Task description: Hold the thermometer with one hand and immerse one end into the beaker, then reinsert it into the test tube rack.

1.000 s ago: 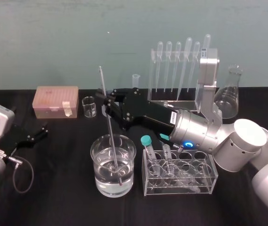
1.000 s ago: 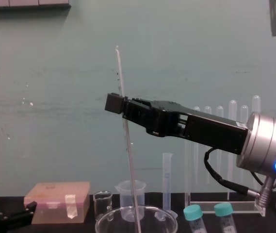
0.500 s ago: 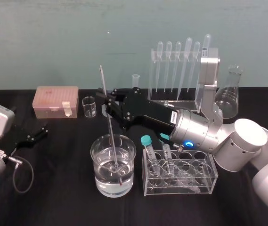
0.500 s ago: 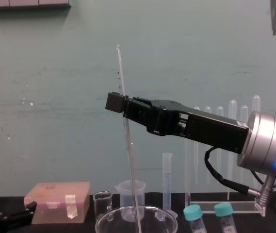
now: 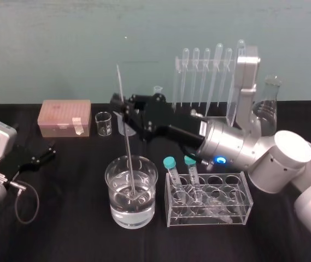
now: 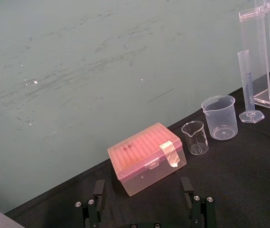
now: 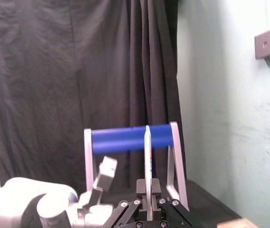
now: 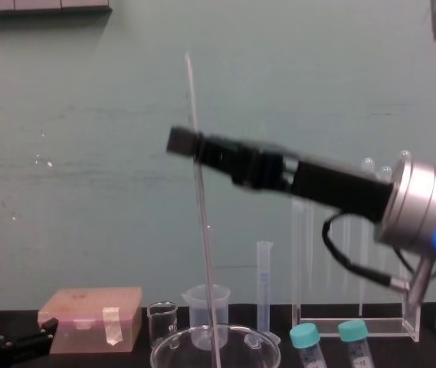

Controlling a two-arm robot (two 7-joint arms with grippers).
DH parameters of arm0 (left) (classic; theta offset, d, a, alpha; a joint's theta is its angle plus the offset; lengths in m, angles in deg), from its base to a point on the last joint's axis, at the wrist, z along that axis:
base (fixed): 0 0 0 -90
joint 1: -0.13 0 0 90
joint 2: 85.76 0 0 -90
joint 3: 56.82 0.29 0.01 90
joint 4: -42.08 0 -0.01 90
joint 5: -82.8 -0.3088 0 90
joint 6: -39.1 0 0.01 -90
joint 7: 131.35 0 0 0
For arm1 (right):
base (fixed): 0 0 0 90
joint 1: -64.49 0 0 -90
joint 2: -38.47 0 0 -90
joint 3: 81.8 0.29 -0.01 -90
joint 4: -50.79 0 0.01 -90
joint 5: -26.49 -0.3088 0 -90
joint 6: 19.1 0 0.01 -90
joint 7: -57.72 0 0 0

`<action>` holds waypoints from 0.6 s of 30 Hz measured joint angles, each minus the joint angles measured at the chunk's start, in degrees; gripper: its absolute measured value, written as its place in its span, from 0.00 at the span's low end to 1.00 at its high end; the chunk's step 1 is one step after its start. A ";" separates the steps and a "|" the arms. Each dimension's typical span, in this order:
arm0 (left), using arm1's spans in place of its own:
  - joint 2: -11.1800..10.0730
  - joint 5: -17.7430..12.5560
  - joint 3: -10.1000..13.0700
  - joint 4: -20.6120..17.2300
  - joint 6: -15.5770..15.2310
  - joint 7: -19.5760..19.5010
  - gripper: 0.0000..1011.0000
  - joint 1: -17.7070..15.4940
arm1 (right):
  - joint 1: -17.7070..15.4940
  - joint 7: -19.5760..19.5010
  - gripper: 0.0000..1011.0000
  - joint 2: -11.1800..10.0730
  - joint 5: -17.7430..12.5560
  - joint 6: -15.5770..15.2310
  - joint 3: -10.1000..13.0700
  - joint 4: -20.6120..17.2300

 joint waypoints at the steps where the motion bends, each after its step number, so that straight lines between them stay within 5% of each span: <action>1: 0.00 0.00 0.00 0.00 0.00 0.00 1.00 0.00 | 0.35 0.16 0.05 -0.07 -0.67 -0.48 0.27 -0.65; 18: 0.00 0.00 0.00 0.00 0.00 0.00 1.00 0.00 | 7.19 -3.74 0.05 -3.61 -5.44 -4.30 4.90 -9.63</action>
